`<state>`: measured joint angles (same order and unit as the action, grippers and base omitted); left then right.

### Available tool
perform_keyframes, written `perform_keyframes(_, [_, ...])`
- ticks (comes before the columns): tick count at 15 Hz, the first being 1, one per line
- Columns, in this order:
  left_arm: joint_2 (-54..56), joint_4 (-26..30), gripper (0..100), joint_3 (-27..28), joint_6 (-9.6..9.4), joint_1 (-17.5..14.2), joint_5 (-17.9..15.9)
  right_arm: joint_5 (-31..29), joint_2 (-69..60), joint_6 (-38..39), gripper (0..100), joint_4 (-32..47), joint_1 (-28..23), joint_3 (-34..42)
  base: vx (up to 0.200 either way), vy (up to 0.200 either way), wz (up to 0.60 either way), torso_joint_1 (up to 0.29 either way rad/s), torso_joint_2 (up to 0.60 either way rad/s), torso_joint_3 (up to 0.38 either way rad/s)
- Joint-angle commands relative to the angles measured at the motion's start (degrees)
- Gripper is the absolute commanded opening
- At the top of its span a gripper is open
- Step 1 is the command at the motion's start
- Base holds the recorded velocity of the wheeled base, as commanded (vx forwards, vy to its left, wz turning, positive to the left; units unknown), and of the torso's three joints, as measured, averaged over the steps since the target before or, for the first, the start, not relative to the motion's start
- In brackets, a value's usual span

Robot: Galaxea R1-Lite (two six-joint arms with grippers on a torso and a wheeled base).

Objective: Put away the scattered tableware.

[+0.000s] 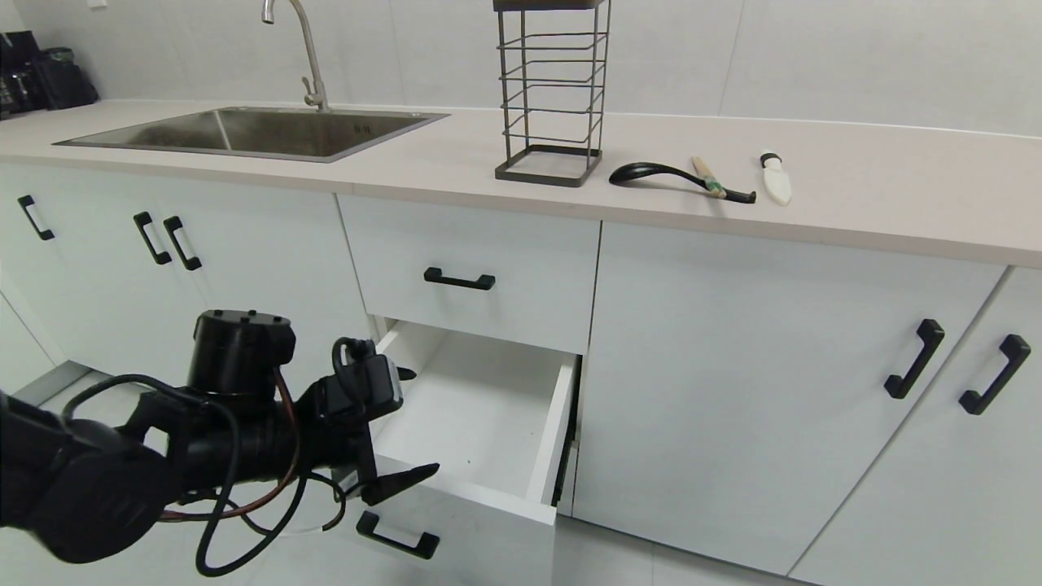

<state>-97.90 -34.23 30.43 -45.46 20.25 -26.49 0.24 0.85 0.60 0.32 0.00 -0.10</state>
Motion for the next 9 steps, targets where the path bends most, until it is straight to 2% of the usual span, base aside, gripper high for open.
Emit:
perform_keyframes(1, [5.6, -3.6, 100, -3.7, 6.0, 0.1, -0.1, 0.0, 0.1, 0.0, 0, 0.0, 0.0, 0.0, 0.0, 0.0, 0.0, 0.0, 0.0, 0.0])
perform_keyframes(2, [7.4, -7.4, 100, -6.9, 11.09, -0.6, 0.0, 0.0, 0.0, 0.0, 0, 0.0, 0.0, 0.0, 0.0, 0.0, 0.0, 0.0, 0.0, 0.0])
perform_keyframes(3, [8.9, -10.0, 100, -9.7, 14.7, -1.3, 0.2, 0.0, 0.0, 0.0, 0, 0.0, 0.0, 0.0, 0.0, 0.0, 0.0, 0.0, 0.0, 0.0])
perform_keyframes(4, [10.5, -11.7, 100, -12.1, 17.51, -2.1, 0.3, 0.0, 0.0, 0.0, 0, 0.0, 0.0, 0.0, 0.0, 0.0, 0.0, 0.0, 0.0, 0.0])
perform_keyframes(5, [11.8, -12.5, 100, -13.4, 19.36, -2.6, 0.4, 0.0, 0.0, 0.0, 0, 0.0, 0.0, 0.0, 0.0, 0.0, 0.0, 0.0, 0.0, 0.0])
perform_keyframes(7, [16.5, -14.8, 100, -16.5, 25.51, -6.1, 0.3, 0.0, 0.0, 0.0, 0, 0.0, 0.0, 0.0, 0.0, 0.0, 0.0, 0.0, 0.0, 0.0])
perform_keyframes(8, [18.1, -15.8, 100, -17.8, 27.35, -7.5, 0.3, 0.0, 0.0, 0.0, 0, 0.0, 0.0, 0.0, 0.0, 0.0, 0.0, 0.0, 0.0, 0.0])
perform_keyframes(9, [22.2, -18.3, 100, -22.0, 30.52, -11.4, 0.3, 0.0, 0.0, 0.0, 0, 0.0, 0.0, 0.0, 0.0, 0.0, 0.0, 0.0, 0.0, 0.0])
